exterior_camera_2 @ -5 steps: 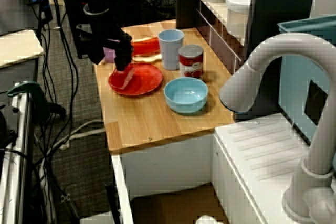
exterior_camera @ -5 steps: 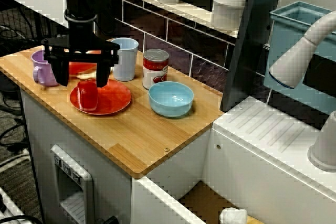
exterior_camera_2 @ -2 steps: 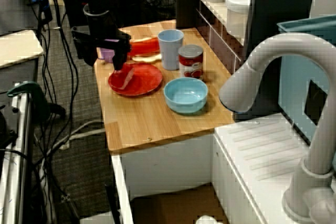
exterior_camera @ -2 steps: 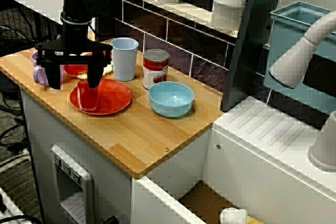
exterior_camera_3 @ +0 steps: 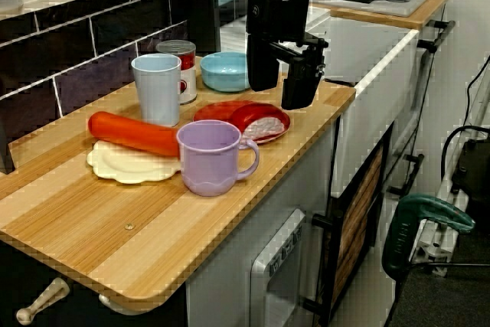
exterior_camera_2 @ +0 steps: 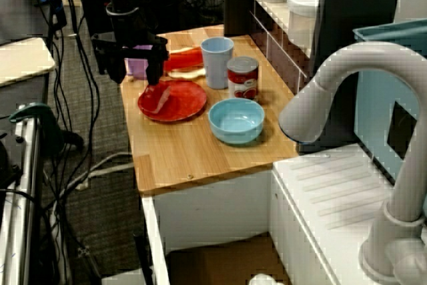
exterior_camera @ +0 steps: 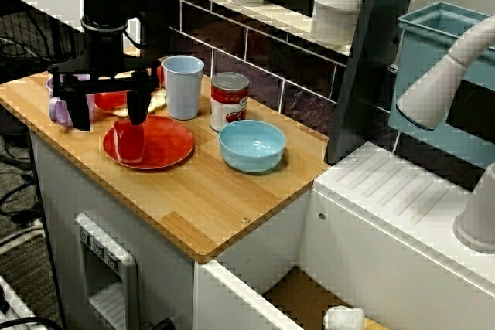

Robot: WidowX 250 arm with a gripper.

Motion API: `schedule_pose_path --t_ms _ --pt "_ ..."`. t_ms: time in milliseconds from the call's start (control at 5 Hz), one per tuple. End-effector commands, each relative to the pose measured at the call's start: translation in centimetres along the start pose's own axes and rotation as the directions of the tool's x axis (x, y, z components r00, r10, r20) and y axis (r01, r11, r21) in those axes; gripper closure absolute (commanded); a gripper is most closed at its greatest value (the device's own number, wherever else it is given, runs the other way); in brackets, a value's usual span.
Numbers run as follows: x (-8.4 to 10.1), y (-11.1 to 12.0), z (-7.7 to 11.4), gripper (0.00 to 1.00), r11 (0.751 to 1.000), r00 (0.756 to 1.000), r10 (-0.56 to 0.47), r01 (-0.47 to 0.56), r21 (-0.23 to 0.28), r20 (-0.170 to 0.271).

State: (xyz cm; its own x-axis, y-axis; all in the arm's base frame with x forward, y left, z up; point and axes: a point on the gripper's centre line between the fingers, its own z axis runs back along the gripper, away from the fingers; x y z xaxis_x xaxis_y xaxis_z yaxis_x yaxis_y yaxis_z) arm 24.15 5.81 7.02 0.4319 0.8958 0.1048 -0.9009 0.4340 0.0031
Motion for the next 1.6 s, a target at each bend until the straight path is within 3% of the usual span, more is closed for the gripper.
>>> schedule_pose_path --t_ms 0,600,1200,1400 --pt "0.2 -1.3 0.0 0.00 0.999 0.999 0.042 -0.042 -0.025 0.010" --pt "0.5 -2.2 -1.1 0.00 0.994 0.994 0.108 -0.108 -0.017 0.003" --pt "0.5 -2.3 -2.3 0.00 0.995 0.995 0.095 -0.094 -0.020 0.035" --pt "0.5 -2.4 -2.4 1.00 0.996 0.996 0.085 -0.084 -0.022 0.031"
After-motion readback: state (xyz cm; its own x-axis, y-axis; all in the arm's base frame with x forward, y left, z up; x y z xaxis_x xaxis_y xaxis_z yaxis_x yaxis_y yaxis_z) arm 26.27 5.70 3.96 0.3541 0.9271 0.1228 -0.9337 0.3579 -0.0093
